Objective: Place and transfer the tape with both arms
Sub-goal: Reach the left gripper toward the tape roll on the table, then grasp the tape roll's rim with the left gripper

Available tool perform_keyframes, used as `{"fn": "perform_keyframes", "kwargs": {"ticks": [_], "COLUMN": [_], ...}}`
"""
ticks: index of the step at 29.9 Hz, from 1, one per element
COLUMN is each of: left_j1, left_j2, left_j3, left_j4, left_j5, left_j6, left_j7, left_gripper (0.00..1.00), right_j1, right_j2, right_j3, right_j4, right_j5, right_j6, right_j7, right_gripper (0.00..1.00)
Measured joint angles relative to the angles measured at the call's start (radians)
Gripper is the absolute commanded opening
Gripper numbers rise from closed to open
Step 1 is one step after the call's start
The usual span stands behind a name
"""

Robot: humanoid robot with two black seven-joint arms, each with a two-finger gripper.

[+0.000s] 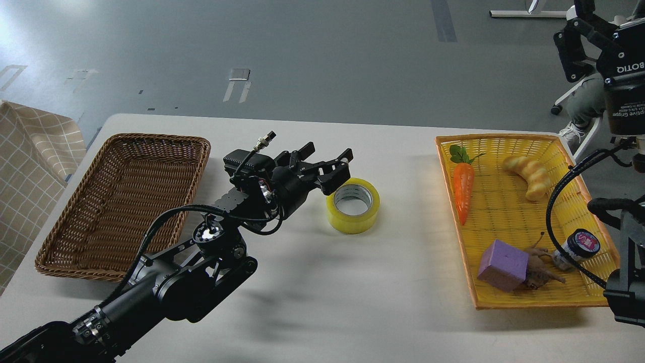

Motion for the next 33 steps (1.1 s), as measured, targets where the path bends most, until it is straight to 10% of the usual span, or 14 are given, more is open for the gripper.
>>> {"fn": "perform_keyframes", "kwargs": {"ticks": [33], "left_j1": [-0.083], "left_j2": [-0.057], "left_j3": [0.111], "left_j4": [0.246], "left_j5": [0.002], "left_j6": [0.003], "left_j7": [-0.005], "left_gripper": [0.98], "right_j1": [-0.034], "right_j2": [-0.005], "right_j3": [0.025], "right_j4": [0.009], "right_j5": [-0.001], "right_j6": [0.001], "right_j7": [0.001], "right_gripper": [1.0]}}
